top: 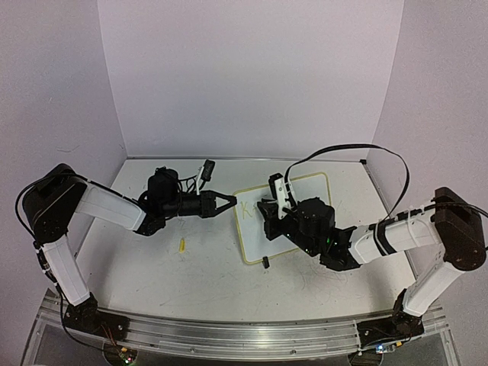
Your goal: Write a sentence on the whiteboard
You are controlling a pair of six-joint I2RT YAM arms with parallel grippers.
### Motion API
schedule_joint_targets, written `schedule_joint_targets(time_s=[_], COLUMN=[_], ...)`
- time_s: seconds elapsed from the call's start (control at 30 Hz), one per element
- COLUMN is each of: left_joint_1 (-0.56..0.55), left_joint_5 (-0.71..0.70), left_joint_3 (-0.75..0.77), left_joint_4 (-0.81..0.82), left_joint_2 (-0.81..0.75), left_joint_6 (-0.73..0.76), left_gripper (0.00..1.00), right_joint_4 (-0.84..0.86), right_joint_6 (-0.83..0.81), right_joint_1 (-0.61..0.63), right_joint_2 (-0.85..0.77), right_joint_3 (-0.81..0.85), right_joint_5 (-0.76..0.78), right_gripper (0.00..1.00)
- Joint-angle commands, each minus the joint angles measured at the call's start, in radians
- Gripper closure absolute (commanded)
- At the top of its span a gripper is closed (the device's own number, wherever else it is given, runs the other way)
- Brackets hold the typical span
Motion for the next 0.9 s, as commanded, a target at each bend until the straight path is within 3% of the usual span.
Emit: schedule_joint_targets(time_s=[0.0, 0.87], left_joint_1=[-0.008, -0.007], left_joint_5=[0.034, 0.037], left_joint_3=[0.028, 0.035], left_joint_4=[0.012, 0.003], left_joint_2=[-0.021, -0.022], left_joint_6=[-0.026, -0.013], left_gripper=[1.00, 1.00], right_joint_4=[-0.006, -0.072], right_joint_6=[0.028, 0.068], right_joint_1=[-0.004, 0.012], right_joint_2=[0.009, 0.014], right_joint_3=[-0.004, -0.027], right_joint_5=[-0.003, 0.040], right_gripper=[1.00, 1.00])
